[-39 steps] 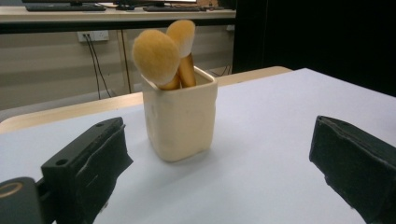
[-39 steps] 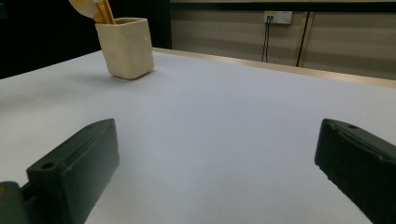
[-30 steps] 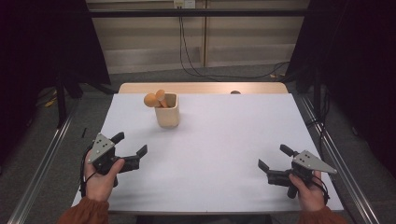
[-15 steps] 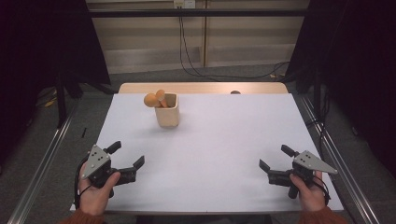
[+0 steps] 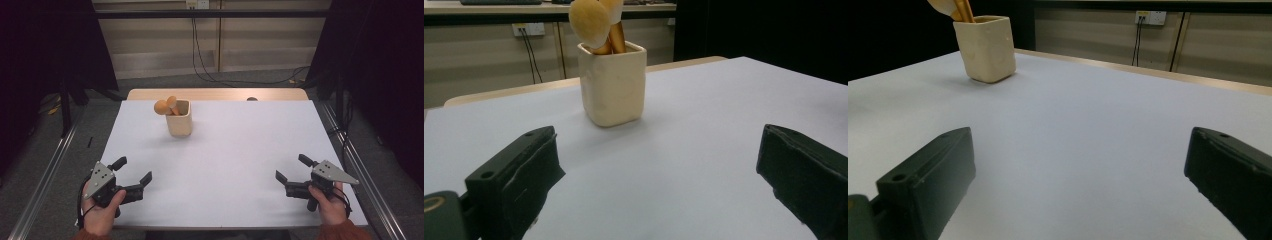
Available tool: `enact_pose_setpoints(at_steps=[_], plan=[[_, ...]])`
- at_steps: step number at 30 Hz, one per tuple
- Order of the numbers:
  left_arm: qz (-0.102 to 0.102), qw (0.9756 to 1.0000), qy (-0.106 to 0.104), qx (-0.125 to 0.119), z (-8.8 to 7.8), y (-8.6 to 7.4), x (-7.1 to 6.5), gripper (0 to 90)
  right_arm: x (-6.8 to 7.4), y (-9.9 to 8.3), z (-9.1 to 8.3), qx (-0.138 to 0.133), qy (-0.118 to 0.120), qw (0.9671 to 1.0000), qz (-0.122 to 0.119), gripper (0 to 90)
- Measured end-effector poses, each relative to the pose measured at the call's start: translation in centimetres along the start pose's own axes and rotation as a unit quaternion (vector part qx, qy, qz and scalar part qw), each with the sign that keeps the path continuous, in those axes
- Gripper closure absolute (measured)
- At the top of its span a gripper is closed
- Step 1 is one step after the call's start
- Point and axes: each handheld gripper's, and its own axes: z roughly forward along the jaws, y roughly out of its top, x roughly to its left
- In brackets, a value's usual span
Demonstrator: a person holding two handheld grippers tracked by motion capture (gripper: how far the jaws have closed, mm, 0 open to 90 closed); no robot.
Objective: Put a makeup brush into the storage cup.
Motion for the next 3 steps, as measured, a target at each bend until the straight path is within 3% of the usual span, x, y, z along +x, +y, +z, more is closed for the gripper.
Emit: enact_pose_setpoints(at_steps=[3], plan=[[0.002,1.0000,-0.004,0.006,0.15,-0.07,0.01,3.4,-0.03,-0.01,-0.03,-0.001,-0.002,1.0000,-0.001,0.0]])
